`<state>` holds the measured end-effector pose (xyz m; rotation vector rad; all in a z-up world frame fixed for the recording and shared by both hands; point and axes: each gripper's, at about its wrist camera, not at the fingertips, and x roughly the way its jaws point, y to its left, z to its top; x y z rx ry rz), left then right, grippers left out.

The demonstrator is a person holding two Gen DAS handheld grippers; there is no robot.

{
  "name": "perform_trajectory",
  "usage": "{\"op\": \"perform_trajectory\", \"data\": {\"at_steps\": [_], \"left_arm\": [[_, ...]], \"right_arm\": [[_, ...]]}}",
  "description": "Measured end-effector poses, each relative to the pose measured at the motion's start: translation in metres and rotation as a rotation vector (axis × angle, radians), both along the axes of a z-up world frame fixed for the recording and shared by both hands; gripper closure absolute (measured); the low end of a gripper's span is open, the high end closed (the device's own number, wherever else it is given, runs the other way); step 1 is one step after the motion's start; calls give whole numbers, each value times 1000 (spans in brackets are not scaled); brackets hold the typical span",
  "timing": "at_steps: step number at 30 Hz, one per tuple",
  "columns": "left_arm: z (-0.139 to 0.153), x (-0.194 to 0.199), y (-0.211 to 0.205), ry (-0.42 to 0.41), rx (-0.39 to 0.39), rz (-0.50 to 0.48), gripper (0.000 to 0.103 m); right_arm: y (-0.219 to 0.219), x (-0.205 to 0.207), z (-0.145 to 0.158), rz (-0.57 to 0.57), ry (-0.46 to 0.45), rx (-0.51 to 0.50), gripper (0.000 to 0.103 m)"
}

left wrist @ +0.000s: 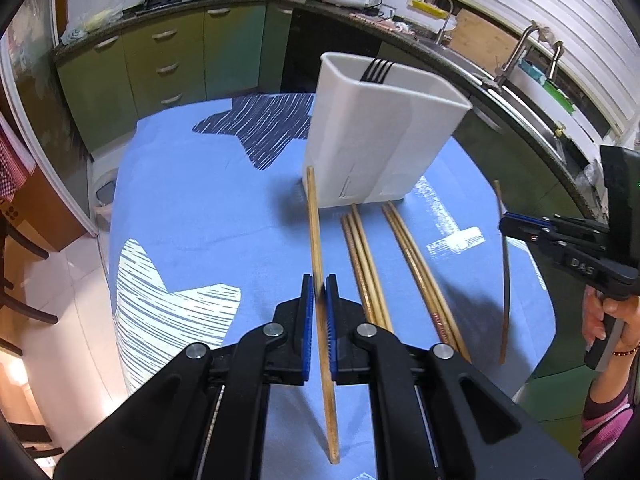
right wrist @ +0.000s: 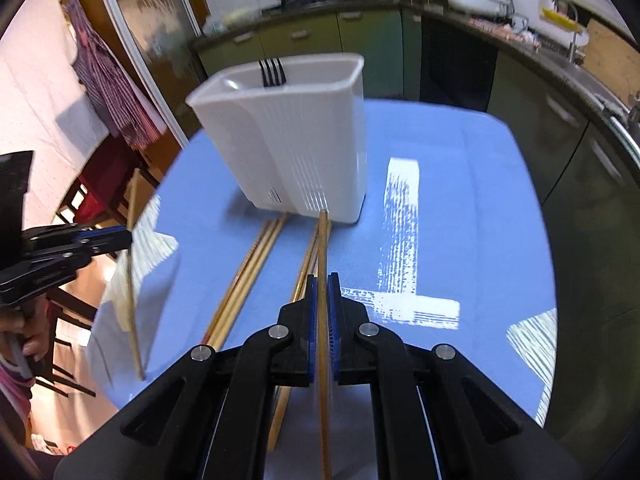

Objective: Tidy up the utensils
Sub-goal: 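Lift the chopstick and drop it into the holder while the right tool lifts its chopstick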

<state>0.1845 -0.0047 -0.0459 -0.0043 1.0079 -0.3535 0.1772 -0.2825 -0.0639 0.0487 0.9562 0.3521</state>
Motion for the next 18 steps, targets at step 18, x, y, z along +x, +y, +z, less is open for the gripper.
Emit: {"op": "perform_trajectory", "data": {"at_steps": [18], "left_arm": [[43,-45,-4,-169,-11,-42,97]], "right_arm": [[-19,-56,38,20,-112,55,97]]}}
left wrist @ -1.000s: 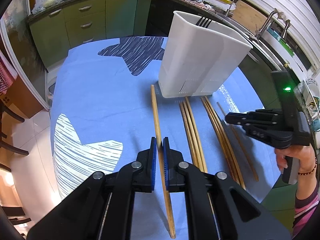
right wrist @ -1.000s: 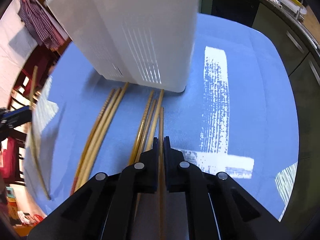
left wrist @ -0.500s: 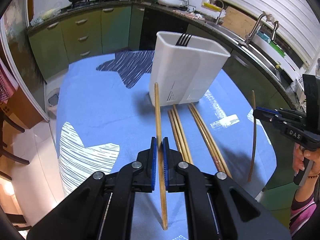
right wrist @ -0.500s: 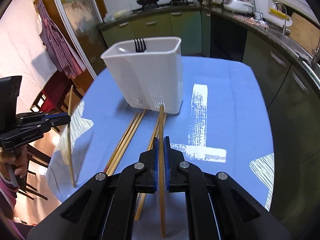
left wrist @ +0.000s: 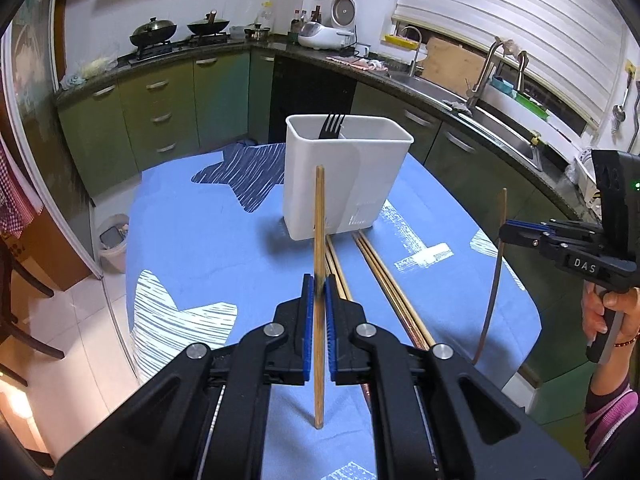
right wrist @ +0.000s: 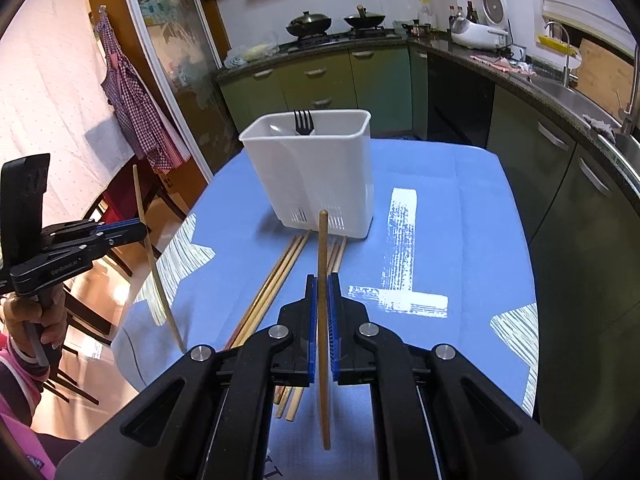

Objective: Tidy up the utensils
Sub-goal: 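Lift the chopstick and drop it into the holder while the right tool lifts its chopstick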

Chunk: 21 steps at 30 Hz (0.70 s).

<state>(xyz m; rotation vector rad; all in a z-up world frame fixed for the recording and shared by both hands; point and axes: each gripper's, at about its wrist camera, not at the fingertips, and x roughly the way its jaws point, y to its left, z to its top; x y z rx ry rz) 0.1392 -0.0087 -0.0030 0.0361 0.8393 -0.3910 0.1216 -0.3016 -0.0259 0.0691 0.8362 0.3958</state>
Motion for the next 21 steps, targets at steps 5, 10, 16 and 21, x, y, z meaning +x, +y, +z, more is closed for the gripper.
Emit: {"op": "perform_trajectory", "data": {"at_steps": [5,10,16,21], "left_arm": [[5,-2,0,-11,-3,-4,97],[10,-8,0,-26,-6,-8,97],[16,-9,0,-41,-5,-12,97],[25,-6,-4,-58,-8,-17,98]], "right_arm": [[0,-5,5,7,-13,4,97],[0,-8,8,14,-19,3,97],[-1,-9,14,15,-36,5,97],[-1,-6,25,12,-59,6,97]]}}
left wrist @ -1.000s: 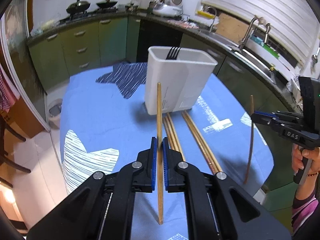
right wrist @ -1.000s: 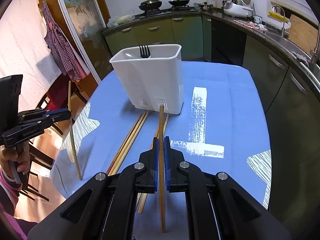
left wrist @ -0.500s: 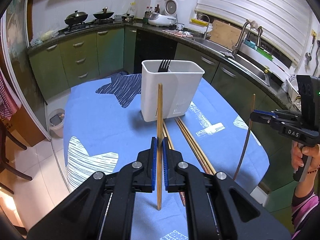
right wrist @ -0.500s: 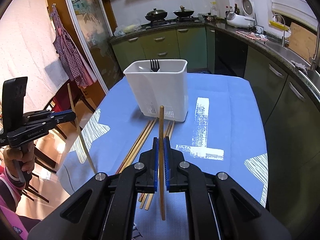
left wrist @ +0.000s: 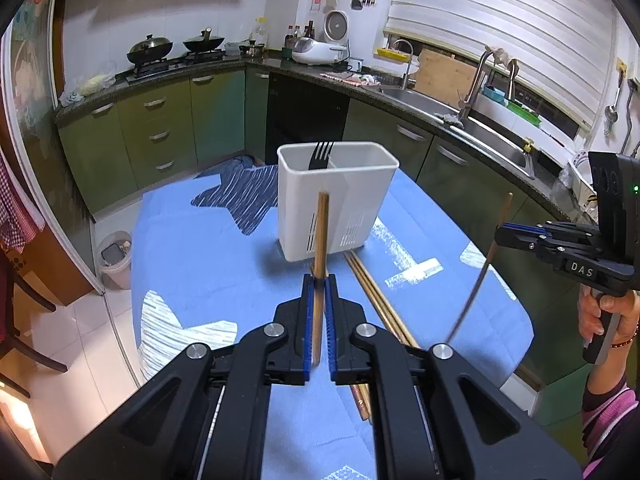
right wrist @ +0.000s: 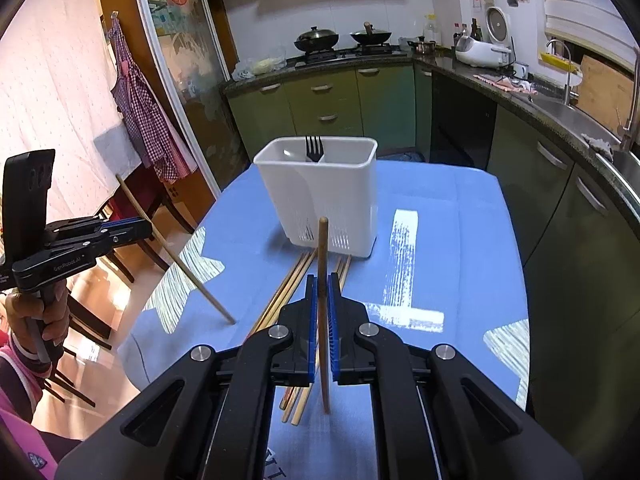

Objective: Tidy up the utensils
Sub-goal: 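Lift the chopstick and drop it into the holder while the right tool lifts its chopstick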

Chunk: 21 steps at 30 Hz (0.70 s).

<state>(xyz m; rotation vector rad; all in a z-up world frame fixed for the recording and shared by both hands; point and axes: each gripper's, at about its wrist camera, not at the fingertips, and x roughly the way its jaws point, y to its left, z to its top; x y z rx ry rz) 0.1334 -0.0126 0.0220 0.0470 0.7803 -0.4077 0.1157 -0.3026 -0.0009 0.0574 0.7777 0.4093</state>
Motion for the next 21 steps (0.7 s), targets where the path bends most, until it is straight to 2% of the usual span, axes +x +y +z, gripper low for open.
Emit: {"op": "perform_trajectory", "data": {"at_steps": [3,8,14,21], "left_arm": [[13,4,-4,-18,-5,-9,97],[51,21,-17,-60,-21,-31,97],[109,47,-31,-170,-28,-18,97],[150,76,-41,-254,-63,17,97]], "right_arm": [[1,2,9,0,-19,-2,97],[1,7,19,-4,-35,-9,97],[0,10,17,-1,-24,-13,97],[-4,12,12,-3,-10,-10,97]]}}
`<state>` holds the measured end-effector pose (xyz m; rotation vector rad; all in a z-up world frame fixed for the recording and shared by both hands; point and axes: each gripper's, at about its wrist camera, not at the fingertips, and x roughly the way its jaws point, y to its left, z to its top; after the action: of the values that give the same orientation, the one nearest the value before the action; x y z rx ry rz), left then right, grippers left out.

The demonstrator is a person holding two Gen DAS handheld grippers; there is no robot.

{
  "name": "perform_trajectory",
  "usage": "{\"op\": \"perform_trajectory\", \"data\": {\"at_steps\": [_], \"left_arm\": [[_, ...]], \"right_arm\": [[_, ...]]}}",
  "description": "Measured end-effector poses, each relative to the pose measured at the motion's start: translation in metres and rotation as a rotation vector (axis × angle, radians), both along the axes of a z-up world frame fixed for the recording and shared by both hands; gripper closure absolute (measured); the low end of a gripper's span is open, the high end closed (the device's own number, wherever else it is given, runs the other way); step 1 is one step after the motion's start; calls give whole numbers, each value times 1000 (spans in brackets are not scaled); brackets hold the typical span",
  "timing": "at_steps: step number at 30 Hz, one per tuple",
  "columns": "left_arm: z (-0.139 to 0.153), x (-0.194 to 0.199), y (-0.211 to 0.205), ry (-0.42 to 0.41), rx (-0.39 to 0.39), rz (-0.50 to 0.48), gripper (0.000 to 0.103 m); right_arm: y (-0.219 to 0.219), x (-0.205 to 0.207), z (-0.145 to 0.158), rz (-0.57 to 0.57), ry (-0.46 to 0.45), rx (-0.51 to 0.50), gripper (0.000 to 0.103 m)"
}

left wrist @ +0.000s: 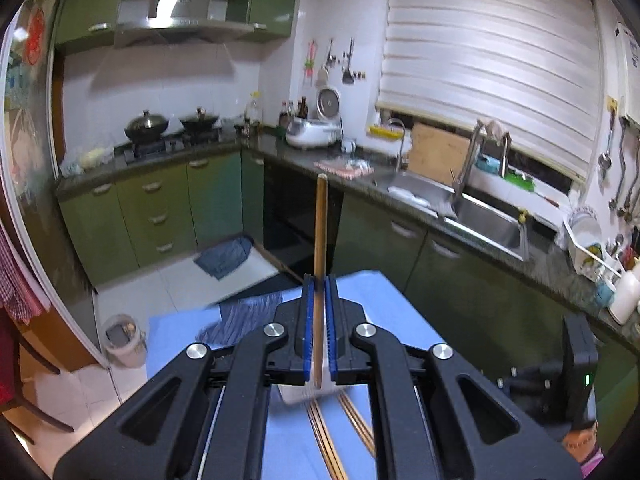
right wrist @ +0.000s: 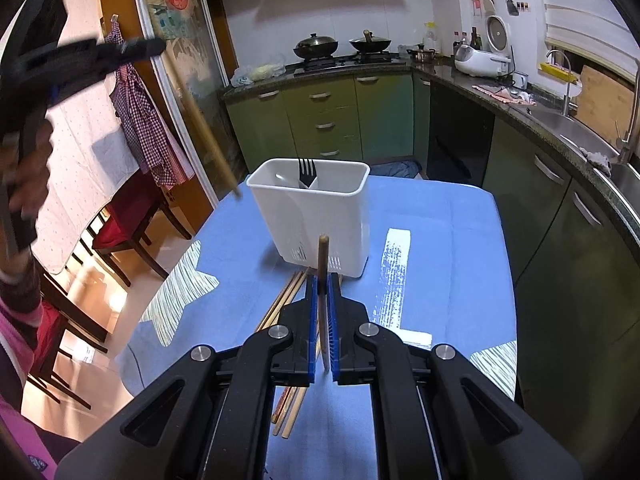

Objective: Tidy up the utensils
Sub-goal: 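Lift the chopstick and drop it into the holder while the right tool lifts its chopstick, then lower the held chopstick into the white holder and open the right tool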

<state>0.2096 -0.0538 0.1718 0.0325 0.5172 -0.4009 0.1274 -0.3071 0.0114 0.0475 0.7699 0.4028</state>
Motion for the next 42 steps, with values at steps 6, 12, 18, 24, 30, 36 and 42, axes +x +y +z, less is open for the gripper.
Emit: {"op": "perform_trajectory", "data": {"at_steps": [6,12,18,24,30,36,42], "left_arm": [[-3,27,-16,-35,28,40,98],[-43,53,-22,32,59,63,97],[-85,67,-21,116,97,60,97],[-107,62,-10,173,105,45,83],[-91,43,10,126,78,57,65],[-79,25,21,92,63,55,64],[-84,13,22,110,75,36,62]], "right_arm": [[-2,1,-2,-1,7,2,97],[-4,2,10,-11,-22,0,97],[-3,9,27,-8,-42,7,97],[-3,20,60,3,-75,28,97],[-5,38,110,-15,-143,61,97],[-6,69,155,-55,-199,95,97],[-1,117,166,-103,-200,100,97]]}}
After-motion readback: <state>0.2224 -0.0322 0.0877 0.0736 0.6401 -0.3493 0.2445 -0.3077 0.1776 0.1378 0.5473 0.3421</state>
